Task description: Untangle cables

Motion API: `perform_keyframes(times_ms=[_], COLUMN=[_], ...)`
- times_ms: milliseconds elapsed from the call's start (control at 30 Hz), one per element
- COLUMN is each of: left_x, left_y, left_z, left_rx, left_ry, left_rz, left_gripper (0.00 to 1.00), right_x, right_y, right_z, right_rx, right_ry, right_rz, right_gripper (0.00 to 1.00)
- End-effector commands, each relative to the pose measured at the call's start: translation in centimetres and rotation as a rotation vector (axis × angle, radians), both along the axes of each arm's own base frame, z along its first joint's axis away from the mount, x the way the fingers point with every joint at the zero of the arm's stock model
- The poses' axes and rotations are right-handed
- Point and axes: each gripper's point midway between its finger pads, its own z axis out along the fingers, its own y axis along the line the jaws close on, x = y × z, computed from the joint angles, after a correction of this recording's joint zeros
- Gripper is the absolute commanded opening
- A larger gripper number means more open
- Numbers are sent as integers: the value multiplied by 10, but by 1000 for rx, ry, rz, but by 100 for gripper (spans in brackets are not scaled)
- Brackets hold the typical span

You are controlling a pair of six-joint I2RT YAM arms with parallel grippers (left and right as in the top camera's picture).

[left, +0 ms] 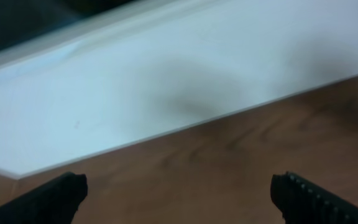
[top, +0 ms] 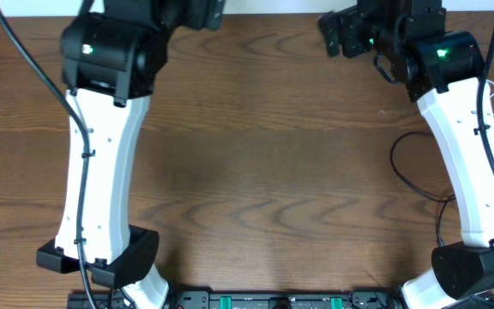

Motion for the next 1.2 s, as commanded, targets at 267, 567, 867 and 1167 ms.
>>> perform_keyframes(times_ms=[267,567,867,1167], left_x=[-5,-7,-9,-9], left_y=[47,18,18,18], left_z=[-21,-11,-14,-14], left_rx=[-39,-126,-125,-125], left_ry=[108,90,102,102], left_rz=[83,-61,-61,-61], left_gripper=[100,99,99,99], right_x=[-9,-20,-26,-26], right_y=[-16,-19,-21,-21], right_z=[10,-7,-14,-14], right_rx=[19,-6,-16,-16], right_ry=[8,87,124,123], right_rz=[-89,-89,-90,-90], right_gripper=[99,99,99,99])
